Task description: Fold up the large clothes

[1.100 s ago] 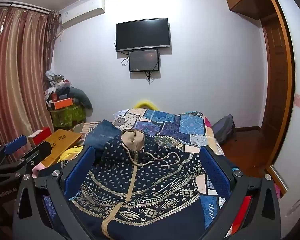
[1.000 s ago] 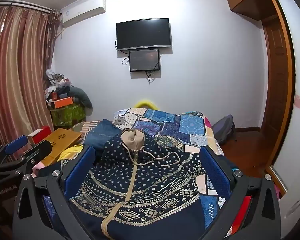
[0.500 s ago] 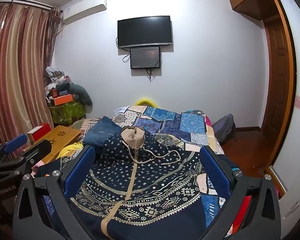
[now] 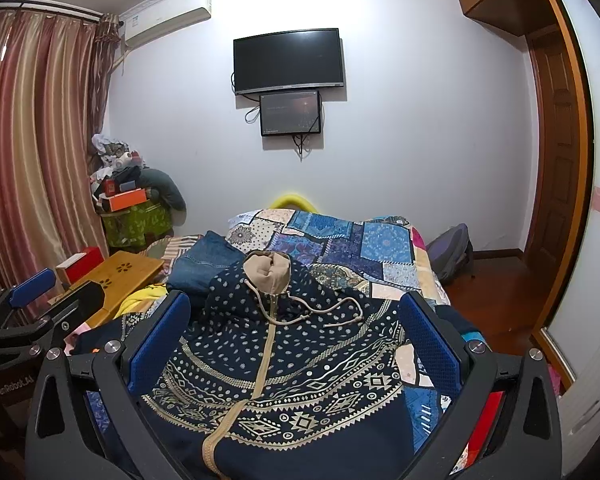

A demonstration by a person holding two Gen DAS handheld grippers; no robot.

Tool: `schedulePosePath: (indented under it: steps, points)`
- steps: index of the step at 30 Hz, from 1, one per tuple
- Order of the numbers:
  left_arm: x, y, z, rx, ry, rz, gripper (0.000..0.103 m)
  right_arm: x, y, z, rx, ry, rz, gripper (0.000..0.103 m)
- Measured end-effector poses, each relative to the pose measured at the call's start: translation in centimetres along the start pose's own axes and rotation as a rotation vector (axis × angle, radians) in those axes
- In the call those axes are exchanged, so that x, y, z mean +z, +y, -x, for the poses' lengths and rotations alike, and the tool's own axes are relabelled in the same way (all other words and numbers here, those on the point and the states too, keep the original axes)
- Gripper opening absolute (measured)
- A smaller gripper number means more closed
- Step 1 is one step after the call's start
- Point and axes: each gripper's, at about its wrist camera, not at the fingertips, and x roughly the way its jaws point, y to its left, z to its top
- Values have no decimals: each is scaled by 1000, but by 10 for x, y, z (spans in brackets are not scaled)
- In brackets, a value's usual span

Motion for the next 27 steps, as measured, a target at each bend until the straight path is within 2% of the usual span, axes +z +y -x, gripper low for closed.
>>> schedulePosePath:
  steps: [27]
  points:
    - [-1,0,0,-3,2,4,103,-4,2,-3,11,16,-6,103]
